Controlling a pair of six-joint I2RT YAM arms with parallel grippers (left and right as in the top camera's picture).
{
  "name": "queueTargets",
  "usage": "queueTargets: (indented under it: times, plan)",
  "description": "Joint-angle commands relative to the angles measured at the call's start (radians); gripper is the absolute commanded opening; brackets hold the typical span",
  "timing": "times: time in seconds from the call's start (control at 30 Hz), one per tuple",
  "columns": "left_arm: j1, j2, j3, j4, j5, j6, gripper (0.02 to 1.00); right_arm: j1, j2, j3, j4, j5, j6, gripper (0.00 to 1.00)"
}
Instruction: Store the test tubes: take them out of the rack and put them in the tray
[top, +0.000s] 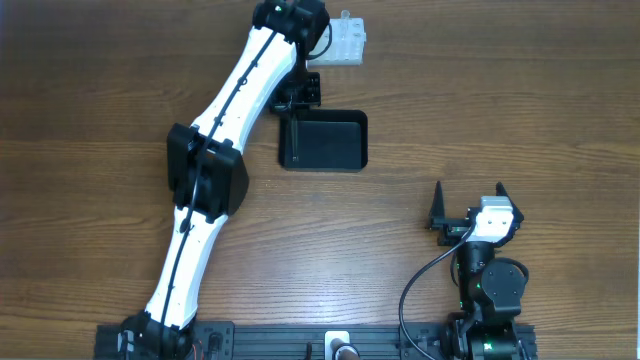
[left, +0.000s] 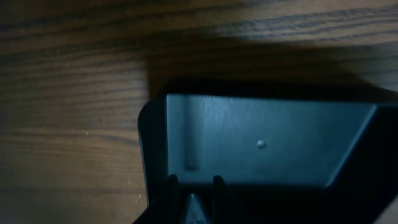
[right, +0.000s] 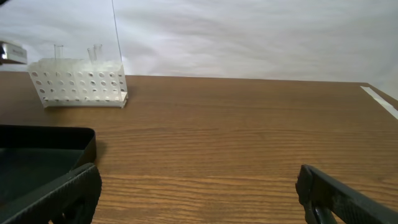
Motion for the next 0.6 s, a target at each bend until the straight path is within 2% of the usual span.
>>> queueTargets:
  times: [0.03, 0.6]
  plan:
    - [0.007, 0.042, 0.025, 0.013, 0.006, 0.027, 0.038, 0.006, -0.009, -0.005, -0.004, -0.006, 0.003, 0.993]
    - [0.007, 0.095, 0.025, 0.035, 0.006, 0.027, 0.040, 0.006, -0.009, -0.005, -0.004, -0.006, 0.003, 0.991]
